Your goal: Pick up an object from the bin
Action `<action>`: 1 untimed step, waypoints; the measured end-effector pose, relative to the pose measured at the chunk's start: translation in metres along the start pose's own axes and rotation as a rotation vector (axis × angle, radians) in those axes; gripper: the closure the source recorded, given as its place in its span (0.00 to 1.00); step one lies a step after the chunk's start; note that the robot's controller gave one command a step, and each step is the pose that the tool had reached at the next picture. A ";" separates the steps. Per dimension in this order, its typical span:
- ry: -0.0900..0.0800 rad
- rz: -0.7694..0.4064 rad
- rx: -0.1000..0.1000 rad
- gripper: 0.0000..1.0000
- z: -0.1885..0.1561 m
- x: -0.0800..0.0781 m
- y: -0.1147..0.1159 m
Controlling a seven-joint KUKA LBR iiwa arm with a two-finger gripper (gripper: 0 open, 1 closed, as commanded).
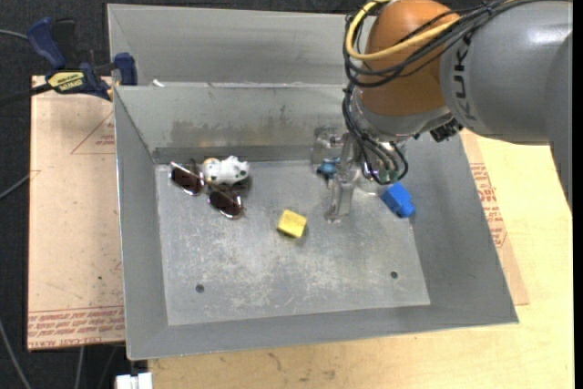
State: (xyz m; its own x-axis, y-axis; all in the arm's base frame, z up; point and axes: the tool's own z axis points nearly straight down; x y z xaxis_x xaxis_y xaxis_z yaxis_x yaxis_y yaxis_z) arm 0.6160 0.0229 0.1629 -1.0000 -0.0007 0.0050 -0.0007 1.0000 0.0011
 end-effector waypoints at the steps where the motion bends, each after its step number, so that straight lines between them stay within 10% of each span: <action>1: -0.007 0.001 0.000 0.00 -0.005 -0.001 0.000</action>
Offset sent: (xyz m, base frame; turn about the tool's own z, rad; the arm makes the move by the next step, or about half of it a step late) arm -0.0197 0.0249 -0.0929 0.0604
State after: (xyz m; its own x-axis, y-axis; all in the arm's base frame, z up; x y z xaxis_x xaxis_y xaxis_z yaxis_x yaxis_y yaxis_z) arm 0.6172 0.0228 0.1680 -1.0000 -0.0001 -0.0017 -0.0001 1.0000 0.0012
